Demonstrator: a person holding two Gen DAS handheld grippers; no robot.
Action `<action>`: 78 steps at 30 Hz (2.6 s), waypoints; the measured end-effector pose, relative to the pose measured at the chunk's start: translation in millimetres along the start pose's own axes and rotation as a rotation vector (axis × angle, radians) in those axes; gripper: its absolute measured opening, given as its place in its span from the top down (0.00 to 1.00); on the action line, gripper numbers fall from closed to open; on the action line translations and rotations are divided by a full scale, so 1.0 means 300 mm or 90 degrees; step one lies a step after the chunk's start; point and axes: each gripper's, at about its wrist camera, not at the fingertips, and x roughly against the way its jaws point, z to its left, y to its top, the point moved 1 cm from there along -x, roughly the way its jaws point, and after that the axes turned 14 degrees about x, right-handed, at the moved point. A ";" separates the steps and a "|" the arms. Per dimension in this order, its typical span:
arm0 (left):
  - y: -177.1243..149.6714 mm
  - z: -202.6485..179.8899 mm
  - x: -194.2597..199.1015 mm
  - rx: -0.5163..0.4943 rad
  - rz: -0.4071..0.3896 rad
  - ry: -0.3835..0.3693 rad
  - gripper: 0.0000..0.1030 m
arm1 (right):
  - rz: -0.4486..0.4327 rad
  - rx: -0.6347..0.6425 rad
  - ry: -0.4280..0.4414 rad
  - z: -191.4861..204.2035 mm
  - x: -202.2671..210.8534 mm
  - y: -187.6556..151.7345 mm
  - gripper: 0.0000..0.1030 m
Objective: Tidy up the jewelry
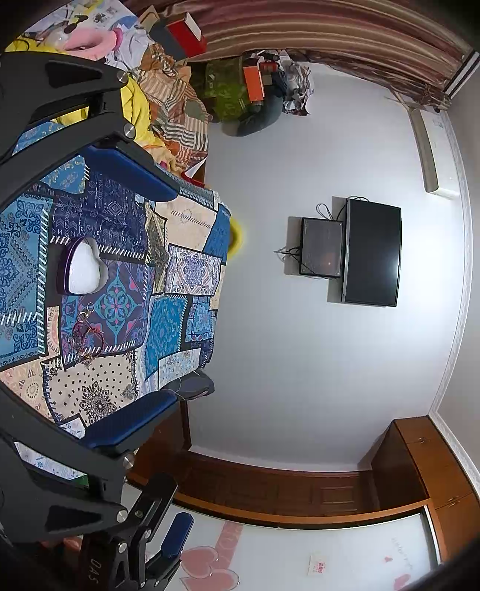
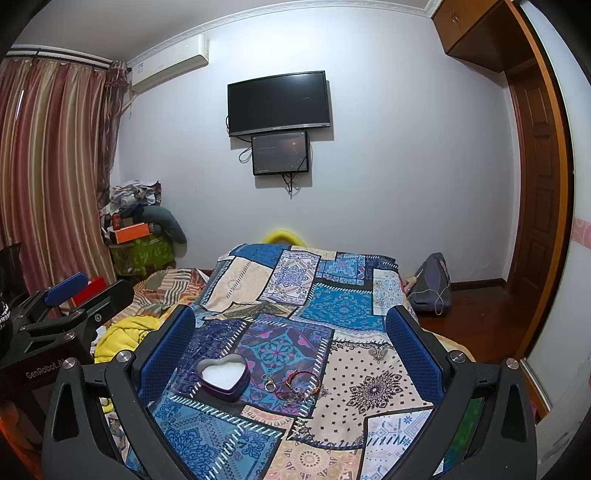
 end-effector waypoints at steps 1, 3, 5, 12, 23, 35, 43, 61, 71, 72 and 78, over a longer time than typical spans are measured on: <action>0.000 0.000 0.000 0.000 0.000 0.000 0.00 | 0.000 0.000 0.000 0.001 0.001 0.000 0.01; 0.000 0.001 -0.001 -0.002 -0.001 0.002 0.00 | 0.000 0.000 -0.001 -0.001 0.002 0.001 0.01; -0.002 -0.005 -0.001 -0.003 -0.001 0.003 0.00 | 0.001 0.000 0.000 0.000 -0.003 0.000 0.01; -0.001 -0.007 0.001 -0.002 -0.001 0.002 0.00 | 0.001 0.000 0.002 0.002 -0.013 -0.007 0.01; 0.000 -0.006 -0.003 -0.002 -0.001 0.003 0.00 | 0.001 0.000 0.002 0.001 -0.012 -0.003 0.01; 0.000 -0.007 -0.005 -0.001 0.001 0.002 0.00 | 0.001 0.000 0.002 0.001 -0.012 -0.002 0.01; 0.000 -0.005 -0.002 0.000 -0.001 0.003 0.00 | 0.002 -0.001 0.003 0.004 -0.017 -0.003 0.01; 0.002 0.006 -0.037 0.001 0.009 0.009 0.00 | 0.018 -0.006 0.009 -0.008 -0.068 -0.032 0.01; -0.058 0.017 -0.182 -0.002 0.082 0.019 0.00 | 0.081 -0.026 0.015 -0.054 -0.191 -0.107 0.01; -0.069 0.019 -0.201 -0.003 0.092 0.021 0.00 | 0.092 -0.028 0.016 -0.061 -0.209 -0.120 0.01; -0.171 0.027 -0.356 -0.003 0.183 0.030 0.00 | 0.156 -0.035 0.004 -0.120 -0.319 -0.207 0.01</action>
